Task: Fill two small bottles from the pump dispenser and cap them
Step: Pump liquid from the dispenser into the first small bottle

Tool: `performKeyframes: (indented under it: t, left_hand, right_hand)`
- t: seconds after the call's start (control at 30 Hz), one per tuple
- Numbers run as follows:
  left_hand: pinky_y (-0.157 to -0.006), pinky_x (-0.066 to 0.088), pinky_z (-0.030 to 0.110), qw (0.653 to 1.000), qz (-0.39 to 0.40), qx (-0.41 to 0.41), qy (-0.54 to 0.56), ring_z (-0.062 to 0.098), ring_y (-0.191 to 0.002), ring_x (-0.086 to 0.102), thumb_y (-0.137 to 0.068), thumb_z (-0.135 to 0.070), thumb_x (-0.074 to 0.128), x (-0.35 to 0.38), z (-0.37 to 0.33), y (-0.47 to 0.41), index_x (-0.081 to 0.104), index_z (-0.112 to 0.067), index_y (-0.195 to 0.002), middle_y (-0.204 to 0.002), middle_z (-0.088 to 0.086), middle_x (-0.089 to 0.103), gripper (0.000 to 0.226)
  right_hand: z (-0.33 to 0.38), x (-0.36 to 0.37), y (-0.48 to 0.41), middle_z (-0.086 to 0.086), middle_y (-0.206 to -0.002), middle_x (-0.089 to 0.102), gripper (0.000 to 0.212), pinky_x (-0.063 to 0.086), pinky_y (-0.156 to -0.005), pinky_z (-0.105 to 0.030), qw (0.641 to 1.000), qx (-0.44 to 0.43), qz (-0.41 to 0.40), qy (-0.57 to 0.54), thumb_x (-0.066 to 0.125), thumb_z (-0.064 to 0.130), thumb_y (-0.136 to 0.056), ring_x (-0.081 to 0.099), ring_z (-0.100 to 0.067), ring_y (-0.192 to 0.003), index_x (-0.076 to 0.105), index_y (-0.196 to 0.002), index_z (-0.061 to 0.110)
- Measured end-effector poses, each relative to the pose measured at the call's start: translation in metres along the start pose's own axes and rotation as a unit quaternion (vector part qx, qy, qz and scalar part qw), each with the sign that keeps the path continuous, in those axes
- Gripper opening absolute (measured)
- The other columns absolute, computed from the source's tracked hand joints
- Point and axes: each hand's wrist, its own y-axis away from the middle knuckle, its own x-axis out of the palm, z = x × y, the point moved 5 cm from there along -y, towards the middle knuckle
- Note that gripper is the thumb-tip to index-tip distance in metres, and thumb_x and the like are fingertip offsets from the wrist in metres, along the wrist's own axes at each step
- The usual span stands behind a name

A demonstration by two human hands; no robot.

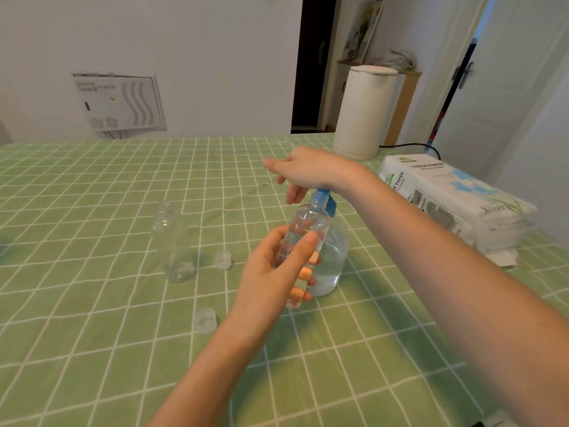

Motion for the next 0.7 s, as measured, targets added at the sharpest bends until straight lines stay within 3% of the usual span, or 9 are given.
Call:
performKeyframes:
  t: [0.17, 0.7]
  left_hand:
    - [-0.045, 0.045, 0.017, 1.0, 0.001, 0.004, 0.006, 0.007, -0.055, 0.054, -0.062, -0.051, 0.059, 0.001, -0.002, -0.001, 0.066, -0.022, -0.101, -0.066, -0.011, 0.063, 0.049]
    - [-0.047, 0.046, 0.017, 1.0, 0.002, 0.001, -0.007, 0.004, -0.056, 0.055, -0.063, -0.054, 0.061, -0.003, 0.005, 0.001, 0.066, -0.025, -0.101, -0.069, -0.01, 0.064, 0.048]
  right_hand:
    - [0.007, -0.007, 0.002, -0.008, -0.088, 0.073, 0.058, 0.047, -0.084, -0.035, 1.0, -0.018, -0.005, 0.019, 0.031, 0.051, -0.098, 0.069, -0.026, -0.095, 0.059, -0.116, 0.004]
    - [0.001, 0.004, 0.001, -0.006, -0.085, 0.073, 0.062, 0.049, -0.091, -0.039, 1.0, -0.028, -0.004, 0.006, 0.033, 0.054, -0.097, 0.068, -0.025, -0.094, 0.056, -0.122, 0.003]
